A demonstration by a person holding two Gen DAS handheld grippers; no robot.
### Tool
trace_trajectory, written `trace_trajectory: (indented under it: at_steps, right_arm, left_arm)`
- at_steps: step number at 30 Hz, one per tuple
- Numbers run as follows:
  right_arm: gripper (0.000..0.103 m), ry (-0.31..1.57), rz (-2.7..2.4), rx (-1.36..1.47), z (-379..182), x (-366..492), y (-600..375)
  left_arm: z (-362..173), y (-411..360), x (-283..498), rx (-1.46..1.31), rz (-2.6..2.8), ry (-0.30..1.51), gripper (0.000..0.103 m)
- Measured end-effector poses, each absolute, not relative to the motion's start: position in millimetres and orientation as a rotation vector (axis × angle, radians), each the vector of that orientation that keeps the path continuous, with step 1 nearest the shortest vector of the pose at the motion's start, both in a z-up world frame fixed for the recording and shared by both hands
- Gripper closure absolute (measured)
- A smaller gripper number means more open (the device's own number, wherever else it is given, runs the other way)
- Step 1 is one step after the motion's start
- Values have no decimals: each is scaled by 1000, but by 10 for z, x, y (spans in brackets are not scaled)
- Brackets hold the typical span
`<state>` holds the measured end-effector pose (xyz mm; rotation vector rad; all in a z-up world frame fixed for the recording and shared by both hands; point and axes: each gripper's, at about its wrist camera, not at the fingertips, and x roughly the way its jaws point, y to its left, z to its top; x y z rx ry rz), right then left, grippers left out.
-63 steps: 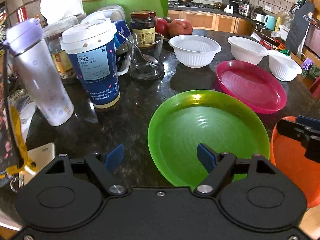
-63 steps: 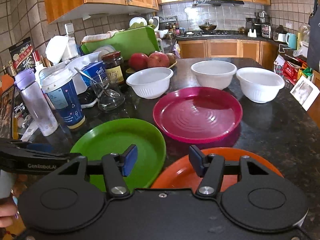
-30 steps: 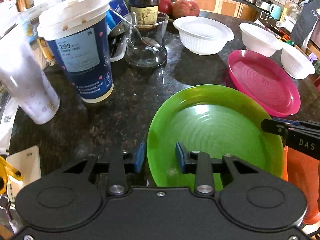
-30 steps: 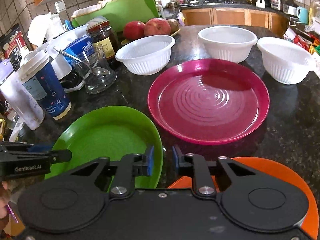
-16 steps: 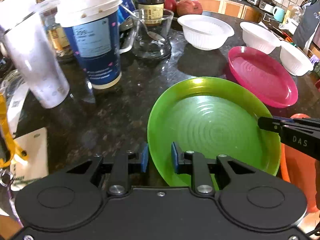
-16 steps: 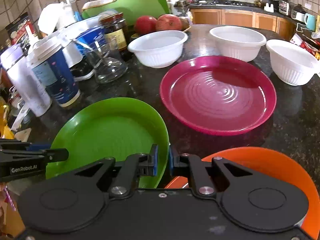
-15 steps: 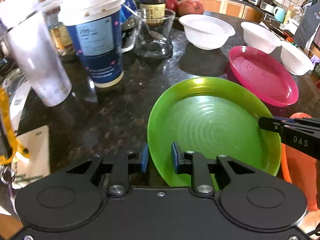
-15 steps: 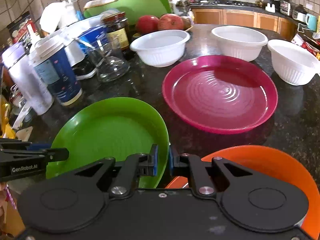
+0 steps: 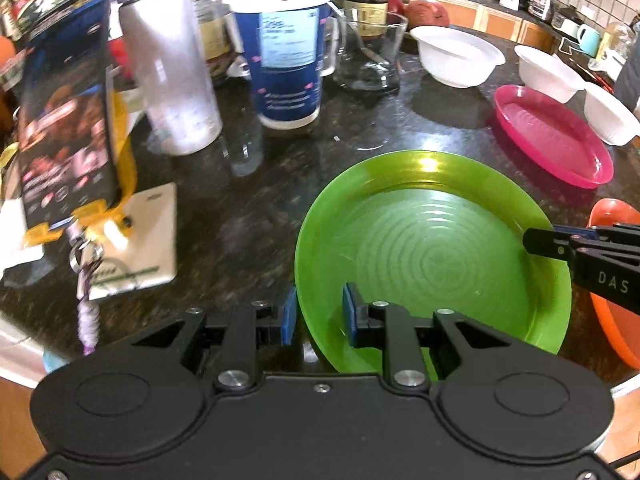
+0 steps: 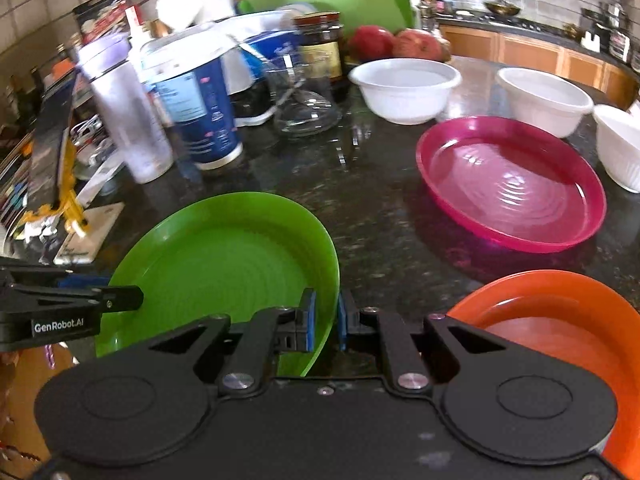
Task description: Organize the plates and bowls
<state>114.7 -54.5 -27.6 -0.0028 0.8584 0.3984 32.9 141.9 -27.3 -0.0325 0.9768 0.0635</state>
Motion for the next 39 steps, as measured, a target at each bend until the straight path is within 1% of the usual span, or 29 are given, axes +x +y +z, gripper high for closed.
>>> trace_trajectory:
  at_steps: [17, 21, 24, 25, 29, 35, 39]
  right_arm:
    - [88, 838, 410, -22, -243, 1106, -430]
    - [83, 861, 419, -12, -284, 1130, -402]
    - [83, 848, 400, 0, -262, 1138, -433]
    - [83, 842, 394, 5, -247, 1141, -451]
    - [83, 809, 368, 31, -170, 1132, -585]
    - [83, 767, 330, 76, -61, 1018, -886]
    - [83, 745, 308, 89, 17, 911, -1156]
  left_arm:
    - [-219, 1508, 293, -42, 95, 940, 71]
    - [-279, 1547, 322, -43, 98, 962, 71]
    - [-247, 1554, 295, -41, 99, 944, 68]
    - [-216, 1556, 280, -38, 104, 932, 65]
    - [-102, 1554, 255, -38, 120, 895, 65]
    - [19, 1294, 385, 17, 104, 920, 65]
    - [200, 982, 588, 57, 40, 982, 65]
